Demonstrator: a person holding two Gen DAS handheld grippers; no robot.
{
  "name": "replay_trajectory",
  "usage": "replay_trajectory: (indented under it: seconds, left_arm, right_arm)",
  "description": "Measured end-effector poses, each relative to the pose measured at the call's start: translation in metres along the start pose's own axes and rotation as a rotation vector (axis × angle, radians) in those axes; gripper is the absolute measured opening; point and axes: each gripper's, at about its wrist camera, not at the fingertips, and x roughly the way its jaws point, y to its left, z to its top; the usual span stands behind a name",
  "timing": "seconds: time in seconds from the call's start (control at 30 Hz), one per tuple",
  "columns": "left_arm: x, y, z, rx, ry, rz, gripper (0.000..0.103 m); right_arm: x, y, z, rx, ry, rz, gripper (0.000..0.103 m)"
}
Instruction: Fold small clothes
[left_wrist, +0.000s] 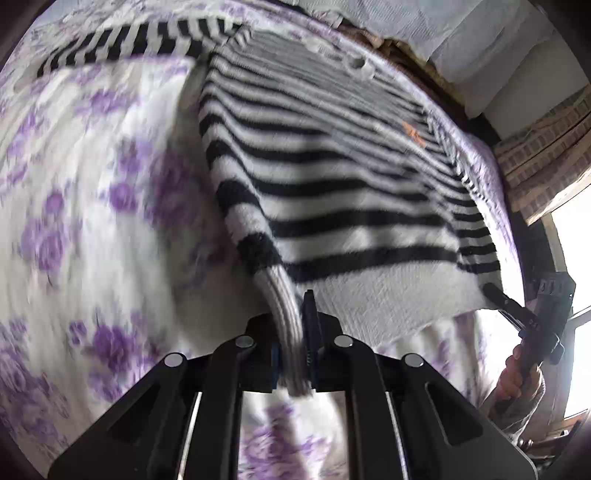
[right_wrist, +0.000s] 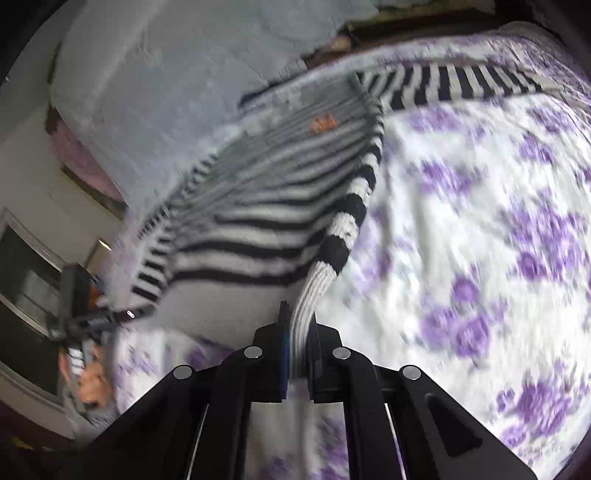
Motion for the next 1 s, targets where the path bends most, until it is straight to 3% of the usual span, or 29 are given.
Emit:
replay_trajectory:
  seconds: [0.07, 0.13, 0.2, 0.27, 0.33, 0.43, 0.47, 0.53, 0.6, 0.7, 0.73, 0.8, 0.87, 0.9, 1.0]
  left_arm:
    - [0.004, 0.006, -0.004, -0.010, 0.006, -0.006, 0.013]
    - [-0.005, 0.008, -0.004, -0.011, 0.003, -0.007, 0.017]
    - [-0.028, 0.006, -0.006, 0.017, -0.039, 0.037, 0.032]
    - [-0.054, 0.003, -0.005, 0.040, -0.131, 0.131, 0.065]
    - [-0.081, -0.009, 0.013, 0.071, -0.238, 0.202, 0.074]
    - [-0.085, -0.035, 0.049, 0.126, -0.279, 0.157, 0.078]
    - [-0.079, -0.042, 0.060, 0.132, -0.281, 0.143, 0.082]
    - [-0.052, -0.056, 0.084, 0.149, -0.261, 0.139, 0.087]
    - [-0.015, -0.064, 0.099, 0.176, -0.203, 0.188, 0.087]
    - [0.067, -0.045, 0.108, 0.174, -0.019, 0.357, 0.092]
    - [0.071, -0.041, 0.107, 0.177, -0.044, 0.348, 0.099]
    - [0.061, -0.044, 0.110, 0.191, -0.072, 0.348, 0.099]
    - [0.046, -0.052, 0.119, 0.188, -0.102, 0.299, 0.098]
    - [0.040, -0.056, 0.124, 0.195, -0.129, 0.287, 0.098]
    - [0.025, -0.088, 0.153, 0.252, -0.223, 0.334, 0.098]
  right_arm:
    - [0.010, -0.009, -0.006, -0.035, 0.046, -0.046, 0.008]
    - [0.000, -0.004, -0.005, -0.062, 0.022, -0.068, 0.016]
    - [-0.019, 0.002, 0.002, -0.087, -0.043, -0.116, 0.026]
    - [-0.035, 0.008, 0.013, -0.131, -0.111, -0.177, 0.036]
    - [-0.042, 0.024, 0.040, -0.177, -0.157, -0.172, 0.041]
    - [-0.028, 0.052, 0.066, -0.224, -0.190, -0.120, 0.062]
    - [-0.031, 0.055, 0.064, -0.240, -0.189, -0.112, 0.065]
    - [0.015, 0.077, 0.085, -0.272, -0.130, -0.102, 0.066]
    - [0.050, 0.075, 0.092, -0.261, -0.048, -0.097, 0.066]
    - [0.088, 0.042, 0.084, -0.225, 0.045, -0.102, 0.068]
    - [0.084, 0.042, 0.082, -0.248, 0.003, -0.083, 0.068]
    - [0.067, 0.033, 0.091, -0.232, 0.011, -0.074, 0.068]
    - [0.045, 0.019, 0.103, -0.178, -0.064, -0.033, 0.076]
    - [0.027, 0.006, 0.119, -0.134, -0.136, -0.046, 0.081]
    - [-0.012, -0.055, 0.163, 0.050, -0.289, -0.149, 0.082]
